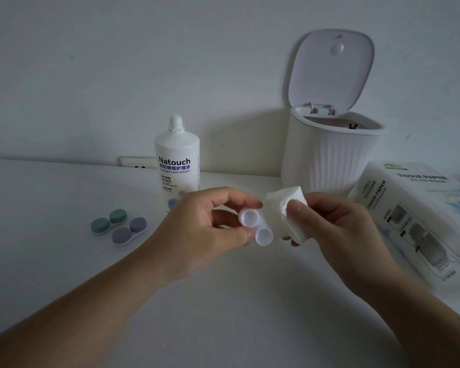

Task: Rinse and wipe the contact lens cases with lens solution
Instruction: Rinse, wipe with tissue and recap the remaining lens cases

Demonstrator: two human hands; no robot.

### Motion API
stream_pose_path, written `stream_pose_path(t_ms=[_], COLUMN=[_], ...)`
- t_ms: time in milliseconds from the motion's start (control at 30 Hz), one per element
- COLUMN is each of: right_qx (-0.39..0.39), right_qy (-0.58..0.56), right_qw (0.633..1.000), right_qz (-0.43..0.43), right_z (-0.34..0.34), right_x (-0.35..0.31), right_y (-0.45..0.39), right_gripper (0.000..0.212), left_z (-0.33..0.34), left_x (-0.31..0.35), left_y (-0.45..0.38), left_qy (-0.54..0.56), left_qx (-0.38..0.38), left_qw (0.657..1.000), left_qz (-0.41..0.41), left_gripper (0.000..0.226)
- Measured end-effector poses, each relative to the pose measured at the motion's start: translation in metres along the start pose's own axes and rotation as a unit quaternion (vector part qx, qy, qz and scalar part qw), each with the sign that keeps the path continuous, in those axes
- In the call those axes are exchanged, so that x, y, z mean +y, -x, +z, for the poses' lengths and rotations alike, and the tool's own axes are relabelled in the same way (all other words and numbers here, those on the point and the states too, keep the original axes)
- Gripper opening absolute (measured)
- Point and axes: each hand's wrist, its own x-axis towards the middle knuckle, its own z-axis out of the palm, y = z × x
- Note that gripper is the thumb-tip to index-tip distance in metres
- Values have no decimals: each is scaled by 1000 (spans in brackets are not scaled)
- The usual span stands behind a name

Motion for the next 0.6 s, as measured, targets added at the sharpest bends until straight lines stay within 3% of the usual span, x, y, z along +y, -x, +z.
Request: stream_pose_path(t_ms=[167, 300, 600], right_qx=[-60, -119, -145], right_qy=[14, 7, 24], right_qw=[998, 992, 988], right_qz=[5, 30, 47], right_z=[3, 8, 5], right_x=[0, 1, 2], right_y=[2, 4, 3], right_gripper=[27, 26, 33], left_z=[4, 8, 7], left_x=[-3, -4, -2], left_y=[2, 1, 2], left_qy=[-47, -24, -60], left_qx=[-39, -38, -6], left_qw=[998, 999, 998], left_qz=[-1, 15, 29], left_gripper=[36, 41, 23])
